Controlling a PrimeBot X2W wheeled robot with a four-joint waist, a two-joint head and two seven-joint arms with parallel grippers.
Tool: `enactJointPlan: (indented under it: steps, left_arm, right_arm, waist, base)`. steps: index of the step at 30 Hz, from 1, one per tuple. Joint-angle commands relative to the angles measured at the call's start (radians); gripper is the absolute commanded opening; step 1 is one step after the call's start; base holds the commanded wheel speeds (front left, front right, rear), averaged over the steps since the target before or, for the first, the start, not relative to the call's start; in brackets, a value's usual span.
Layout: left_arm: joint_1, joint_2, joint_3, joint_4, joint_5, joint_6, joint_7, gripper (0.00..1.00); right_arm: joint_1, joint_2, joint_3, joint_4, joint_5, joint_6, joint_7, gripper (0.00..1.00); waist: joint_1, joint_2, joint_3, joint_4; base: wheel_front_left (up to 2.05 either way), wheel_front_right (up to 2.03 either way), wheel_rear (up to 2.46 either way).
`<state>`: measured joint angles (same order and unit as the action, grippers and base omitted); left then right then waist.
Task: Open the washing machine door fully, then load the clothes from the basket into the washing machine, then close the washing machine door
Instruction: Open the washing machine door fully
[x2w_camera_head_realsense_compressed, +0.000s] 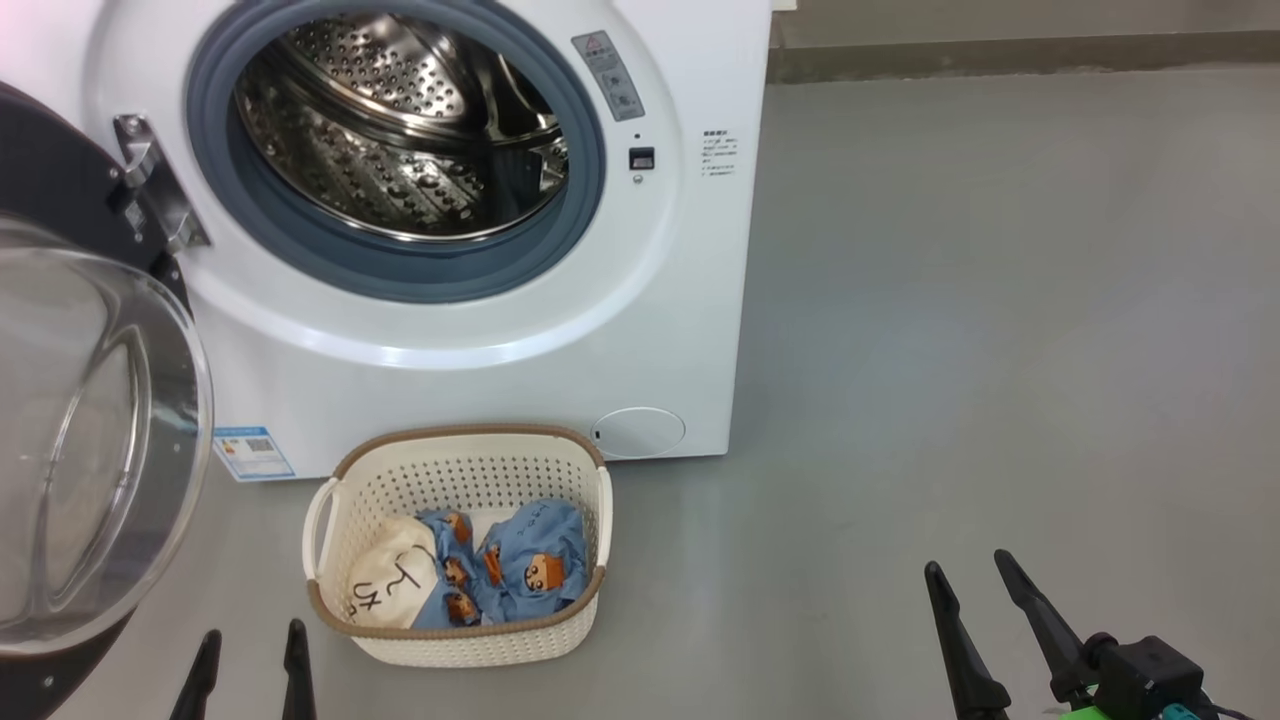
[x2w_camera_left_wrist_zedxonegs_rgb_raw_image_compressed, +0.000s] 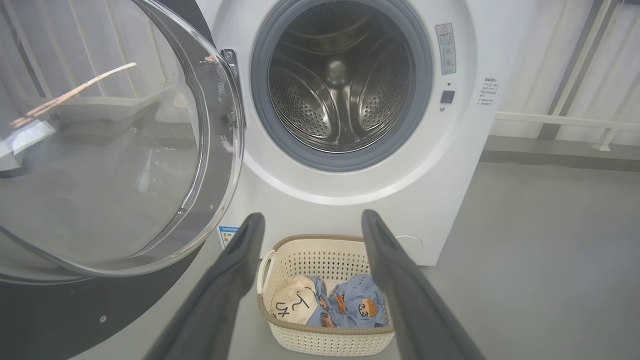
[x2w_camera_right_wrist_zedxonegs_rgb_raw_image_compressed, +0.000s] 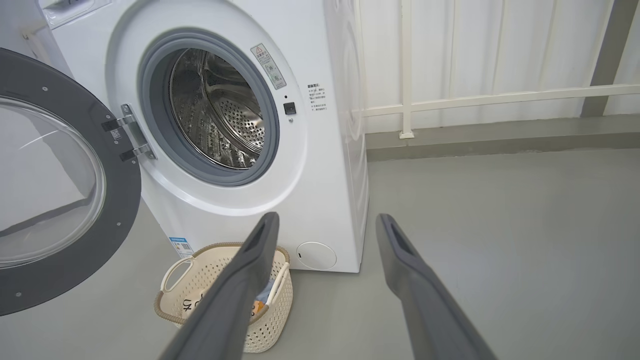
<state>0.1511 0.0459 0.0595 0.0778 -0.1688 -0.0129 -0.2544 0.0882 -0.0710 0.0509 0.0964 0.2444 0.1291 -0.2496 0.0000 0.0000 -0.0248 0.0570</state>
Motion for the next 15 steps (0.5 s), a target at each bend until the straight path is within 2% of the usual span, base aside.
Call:
enactJointPlan:
  steps: [1, 8, 15]
  left_arm:
    - [-0.010, 0.006, 0.033, -0.023, -0.011, 0.013, -0.007, 1.00]
    - [0.020, 0.005, 0.036, -0.042, -0.023, 0.026, -0.007, 1.00]
    - [0.029, 0.005, 0.036, -0.078, -0.036, 0.013, -0.007, 1.00]
  right_arm:
    - [0.000, -0.005, 0.021, -0.034, -0.013, 0.002, -0.012, 1.00]
    - [0.008, -0.004, 0.015, -0.048, -0.027, 0.002, -0.012, 1.00]
    - [0.005, -0.002, 0.009, -0.051, -0.029, 0.002, -0.012, 1.00]
  waist:
    - [0.0000, 0.0000, -0.010, -0.012]
    - [0.0000, 0.0000, -0.020, -0.024]
    - [0.0000, 0.0000, -0.018, -0.020]
  base:
    - [0.00, 0.00, 0.00]
    - [0.00, 0.00, 0.00]
    - [0.00, 0.00, 0.00]
